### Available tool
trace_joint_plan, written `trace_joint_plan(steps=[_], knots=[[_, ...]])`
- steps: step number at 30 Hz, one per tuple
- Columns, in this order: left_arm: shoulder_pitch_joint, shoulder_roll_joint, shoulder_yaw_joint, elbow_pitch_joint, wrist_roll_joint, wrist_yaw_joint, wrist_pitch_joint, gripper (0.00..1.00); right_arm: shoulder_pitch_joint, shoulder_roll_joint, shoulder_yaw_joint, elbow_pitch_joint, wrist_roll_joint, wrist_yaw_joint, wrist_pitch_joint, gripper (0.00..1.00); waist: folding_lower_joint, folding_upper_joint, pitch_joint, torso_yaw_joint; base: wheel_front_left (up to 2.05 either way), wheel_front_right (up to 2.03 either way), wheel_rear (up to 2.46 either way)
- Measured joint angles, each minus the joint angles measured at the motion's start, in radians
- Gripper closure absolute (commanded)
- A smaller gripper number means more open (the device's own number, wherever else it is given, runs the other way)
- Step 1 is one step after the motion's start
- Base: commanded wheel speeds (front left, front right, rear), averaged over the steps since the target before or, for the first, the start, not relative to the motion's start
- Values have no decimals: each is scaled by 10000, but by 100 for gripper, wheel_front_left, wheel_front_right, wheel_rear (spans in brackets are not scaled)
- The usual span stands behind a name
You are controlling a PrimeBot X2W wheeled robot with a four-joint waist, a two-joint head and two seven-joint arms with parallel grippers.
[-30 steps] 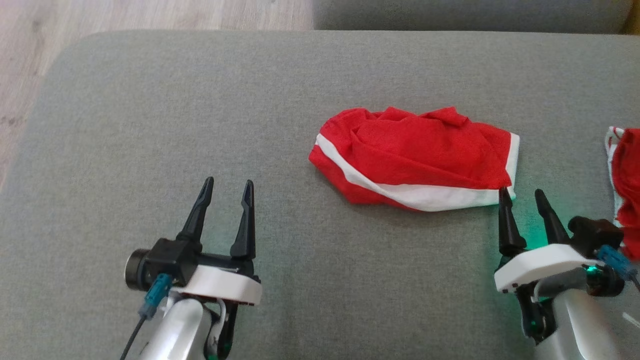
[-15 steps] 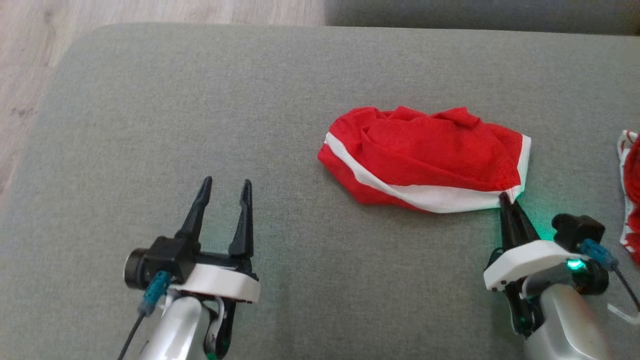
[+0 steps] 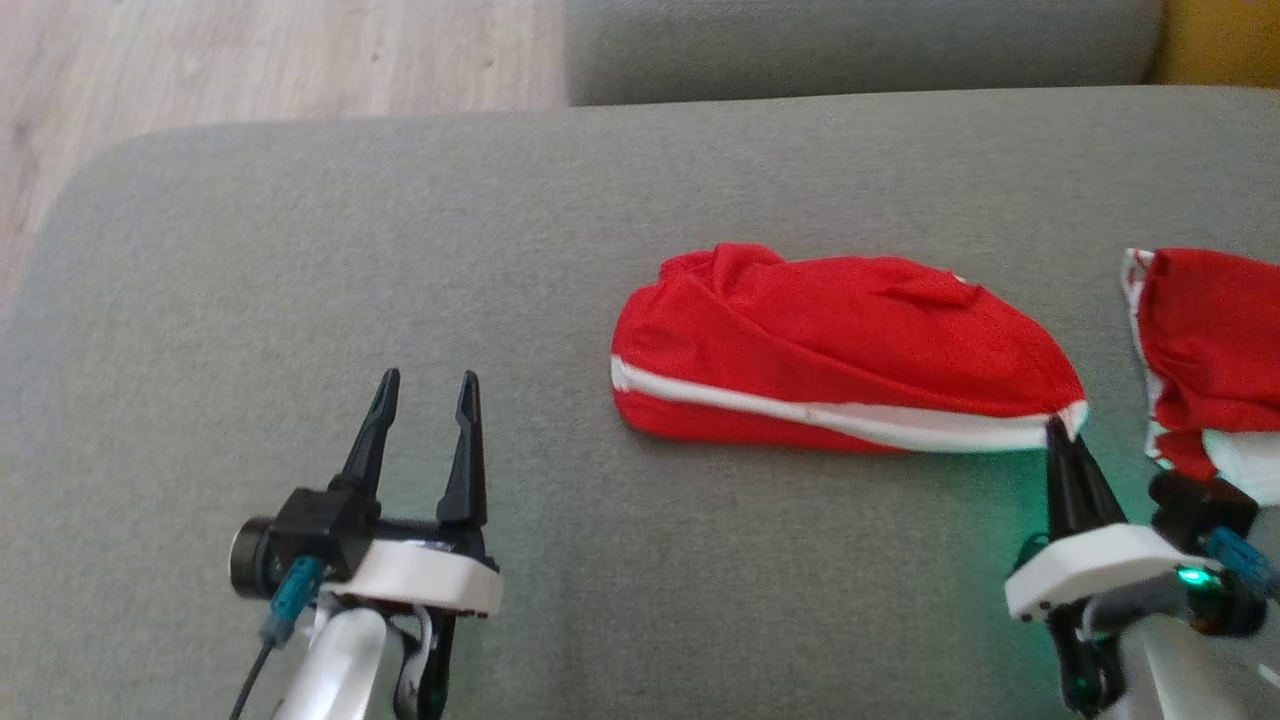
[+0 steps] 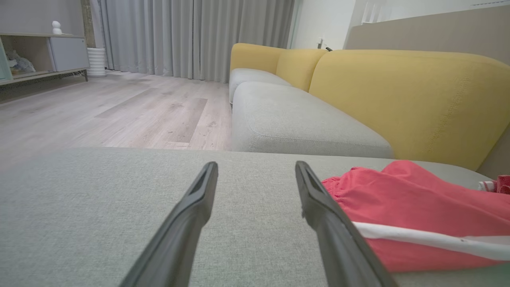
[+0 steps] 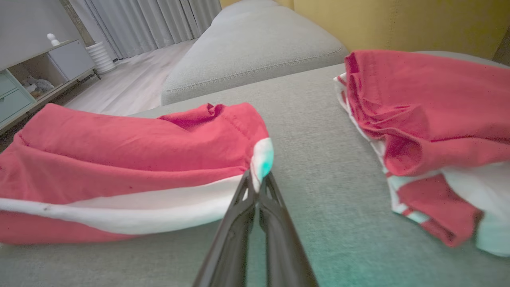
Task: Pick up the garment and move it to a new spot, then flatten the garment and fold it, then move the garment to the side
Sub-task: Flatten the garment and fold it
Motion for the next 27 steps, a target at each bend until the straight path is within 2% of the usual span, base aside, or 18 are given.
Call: trace_joint_plan(steps=[4, 5, 6, 7, 12, 19, 27], knots=[[229, -12, 92, 29, 71, -6, 0, 0, 408, 2, -288, -401, -38, 0, 347, 100, 0, 0, -222, -330, 0, 0, 0], [258, -17, 92, 36, 90, -6, 0, 0, 485, 2, -303, -472, -58, 0, 420, 96, 0, 0, -270, -398, 0, 0, 0], [266, -19, 92, 50, 90, -8, 0, 0, 546, 2, -303, -527, -125, 0, 437, 13, 0, 0, -314, -453, 0, 0, 0], [262, -21, 92, 52, 90, -10, 0, 0, 572, 4, -299, -579, -130, 0, 493, 0, -1, 0, -348, -498, 0, 0, 0], [261, -29, 92, 73, 102, -88, 0, 0, 580, 2, 178, -1212, 4, 0, 144, 0, 0, 0, -410, -530, 0, 0, 0], [261, -36, 94, 75, 174, -171, 0, 0, 762, 0, 2000, -2941, 278, 0, -642, 0, 0, 0, -372, -233, 0, 0, 0], [258, -44, 65, 94, 174, -186, 0, 0, 1067, -424, 3338, -2907, -238, 0, -508, 0, 0, 0, -227, 241, 0, 0, 0]])
